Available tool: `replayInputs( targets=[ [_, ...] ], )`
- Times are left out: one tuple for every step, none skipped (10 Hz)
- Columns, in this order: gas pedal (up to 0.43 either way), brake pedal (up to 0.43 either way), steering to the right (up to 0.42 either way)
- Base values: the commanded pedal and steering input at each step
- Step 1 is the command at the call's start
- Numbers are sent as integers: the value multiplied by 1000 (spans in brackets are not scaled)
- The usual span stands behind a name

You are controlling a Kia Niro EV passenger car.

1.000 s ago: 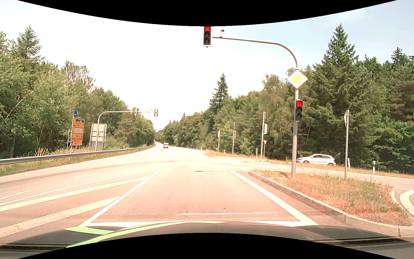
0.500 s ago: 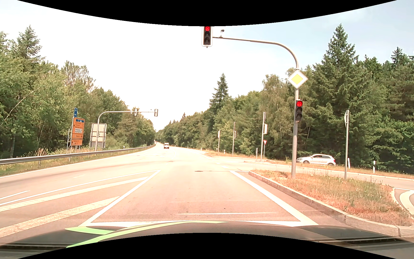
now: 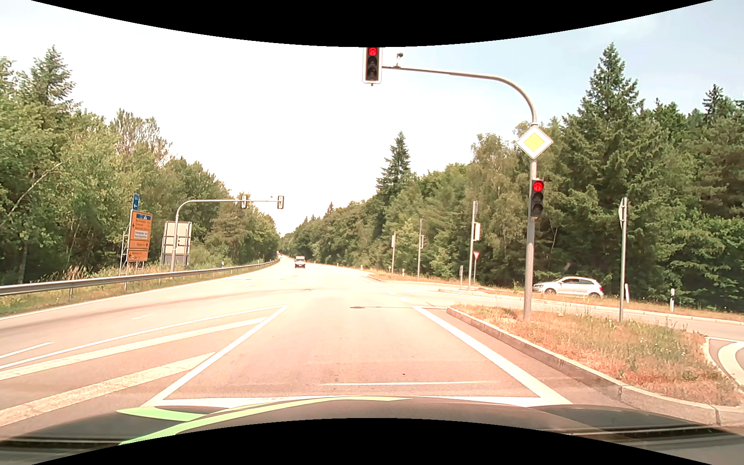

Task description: Follow the waypoints while adhering to traffic rules and regulations

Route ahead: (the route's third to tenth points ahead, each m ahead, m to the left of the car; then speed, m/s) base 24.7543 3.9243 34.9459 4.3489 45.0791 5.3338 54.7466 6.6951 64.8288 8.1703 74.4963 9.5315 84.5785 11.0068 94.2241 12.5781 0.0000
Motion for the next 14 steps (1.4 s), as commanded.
replayInputs(
  targets=[
    [0, 262, -14],
    [0, 262, -14],
    [0, 262, -14],
    [0, 262, -14],
    [0, 262, -15],
    [0, 262, -15],
    [0, 262, -15],
    [0, 262, -15],
    [0, 262, -14],
    [0, 262, -14],
    [0, 262, -15],
    [0, 262, -14],
    [0, 262, -15],
    [0, 262, -14]
  ],
)
